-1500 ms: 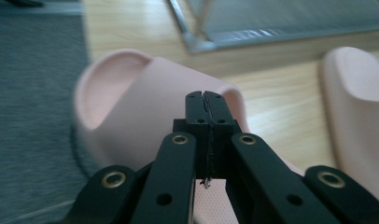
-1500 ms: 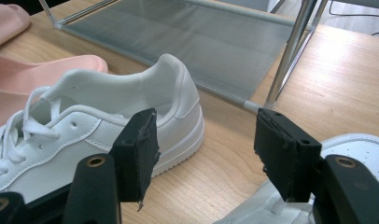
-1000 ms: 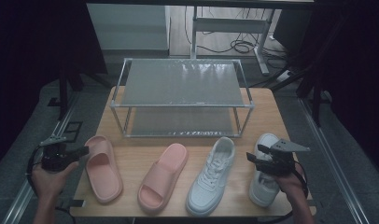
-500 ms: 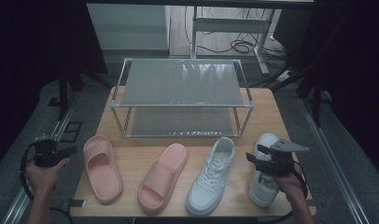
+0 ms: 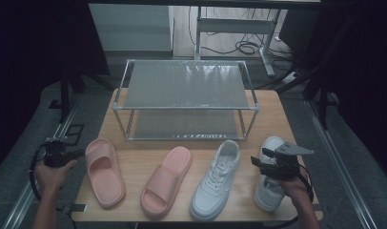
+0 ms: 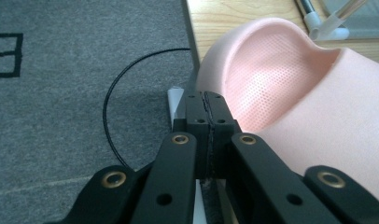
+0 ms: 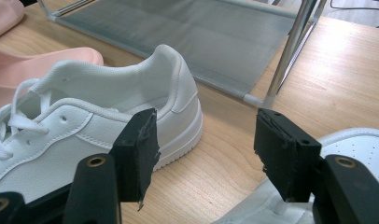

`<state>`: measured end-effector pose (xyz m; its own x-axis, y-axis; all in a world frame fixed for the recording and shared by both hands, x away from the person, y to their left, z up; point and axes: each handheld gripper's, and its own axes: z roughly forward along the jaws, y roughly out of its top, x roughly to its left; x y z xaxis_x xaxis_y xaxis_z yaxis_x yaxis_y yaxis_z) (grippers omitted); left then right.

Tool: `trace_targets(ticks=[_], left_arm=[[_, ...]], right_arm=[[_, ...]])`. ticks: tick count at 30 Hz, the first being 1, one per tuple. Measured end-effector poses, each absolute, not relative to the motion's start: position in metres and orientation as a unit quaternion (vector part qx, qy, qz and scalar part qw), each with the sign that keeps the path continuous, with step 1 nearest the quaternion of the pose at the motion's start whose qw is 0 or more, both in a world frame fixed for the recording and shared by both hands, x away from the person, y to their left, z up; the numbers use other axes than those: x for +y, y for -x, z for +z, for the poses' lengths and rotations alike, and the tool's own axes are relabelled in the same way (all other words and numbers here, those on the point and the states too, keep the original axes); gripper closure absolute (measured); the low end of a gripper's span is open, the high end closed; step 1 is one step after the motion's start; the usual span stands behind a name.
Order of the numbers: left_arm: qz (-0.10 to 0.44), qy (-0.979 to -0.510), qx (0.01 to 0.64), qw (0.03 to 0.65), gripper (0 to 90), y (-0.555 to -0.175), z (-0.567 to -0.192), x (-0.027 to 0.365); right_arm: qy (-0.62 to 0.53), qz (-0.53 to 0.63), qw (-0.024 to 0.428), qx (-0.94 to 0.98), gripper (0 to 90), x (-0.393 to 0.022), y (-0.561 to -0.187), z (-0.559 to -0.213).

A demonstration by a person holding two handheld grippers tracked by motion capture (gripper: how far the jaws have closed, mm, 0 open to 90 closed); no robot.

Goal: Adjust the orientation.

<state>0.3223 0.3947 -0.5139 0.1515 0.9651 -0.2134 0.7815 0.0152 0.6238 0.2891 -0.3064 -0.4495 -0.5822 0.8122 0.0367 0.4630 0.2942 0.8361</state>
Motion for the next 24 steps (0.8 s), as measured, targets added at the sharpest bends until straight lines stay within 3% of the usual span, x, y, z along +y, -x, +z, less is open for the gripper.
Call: trace_targets(ticks=[24], left_arm=[[0.116, -0.756, 0.548, 0.337, 90.0, -0.335, -0.501, 0.312]], right_arm=[[-0.409, 0.430, 0.204, 0.779, 40.1, -0.308, -0.289, -0.449]])
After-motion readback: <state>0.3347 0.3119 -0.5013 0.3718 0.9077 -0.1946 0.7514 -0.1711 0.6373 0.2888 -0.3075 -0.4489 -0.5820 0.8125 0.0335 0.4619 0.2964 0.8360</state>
